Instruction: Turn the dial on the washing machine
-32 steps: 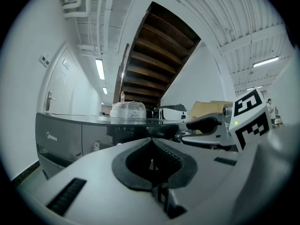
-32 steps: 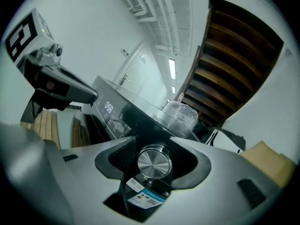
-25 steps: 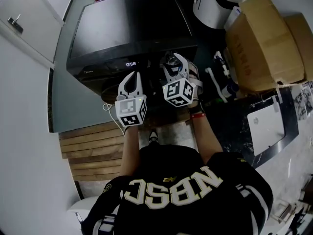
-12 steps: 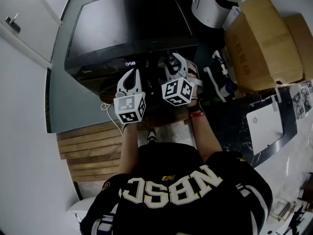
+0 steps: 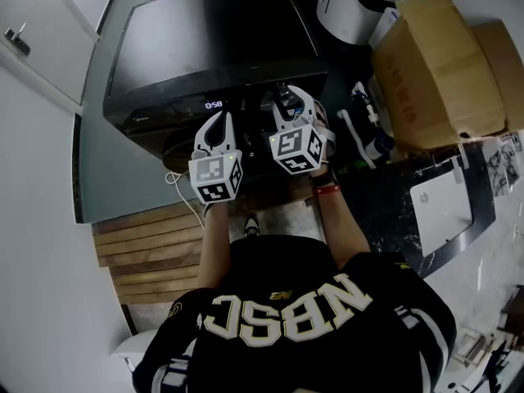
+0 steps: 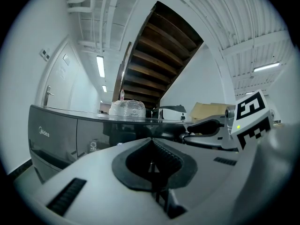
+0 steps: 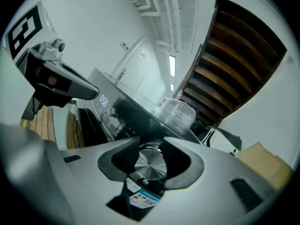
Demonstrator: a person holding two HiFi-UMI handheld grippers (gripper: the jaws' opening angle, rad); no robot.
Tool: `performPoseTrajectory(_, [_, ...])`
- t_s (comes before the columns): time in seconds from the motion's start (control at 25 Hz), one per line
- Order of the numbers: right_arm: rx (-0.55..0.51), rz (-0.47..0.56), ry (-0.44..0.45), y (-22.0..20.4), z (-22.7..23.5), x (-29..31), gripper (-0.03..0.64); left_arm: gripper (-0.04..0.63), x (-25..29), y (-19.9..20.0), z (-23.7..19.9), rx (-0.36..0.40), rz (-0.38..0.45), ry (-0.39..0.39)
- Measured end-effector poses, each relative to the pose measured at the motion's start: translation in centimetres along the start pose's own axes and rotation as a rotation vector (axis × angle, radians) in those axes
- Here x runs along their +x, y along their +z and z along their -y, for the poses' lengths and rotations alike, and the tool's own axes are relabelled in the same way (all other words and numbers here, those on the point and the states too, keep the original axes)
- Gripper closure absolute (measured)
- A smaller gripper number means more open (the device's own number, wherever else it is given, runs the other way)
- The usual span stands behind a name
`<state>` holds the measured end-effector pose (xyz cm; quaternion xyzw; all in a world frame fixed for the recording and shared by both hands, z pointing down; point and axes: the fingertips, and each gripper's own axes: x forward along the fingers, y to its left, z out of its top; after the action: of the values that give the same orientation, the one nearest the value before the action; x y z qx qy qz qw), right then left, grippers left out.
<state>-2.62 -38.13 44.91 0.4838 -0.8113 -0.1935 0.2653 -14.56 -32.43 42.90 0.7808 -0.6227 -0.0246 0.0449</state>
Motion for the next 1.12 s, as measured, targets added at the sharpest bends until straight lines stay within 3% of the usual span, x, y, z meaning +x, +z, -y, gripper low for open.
performPoseTrajectory(0.4, [0.261,0.058,0.031,0.0,1.4,-0.2,0.460,0.581,0.3,-0.2,0.3,-0.007,-0.005,-0.007])
performPoseTrajectory(0.68, [0.258,0.054,0.023,-0.1,1.3,-0.2,0.465,0.581,0.2,-0.1,0.5,-0.009,-0.003,-0.013])
performPoseTrajectory(1.12, [0.339,0.047,0.026,-0.3,1.5,-0.3,0.469,0.581,-0.3,-0.2,0.4,-0.012,-0.007,-0.014])
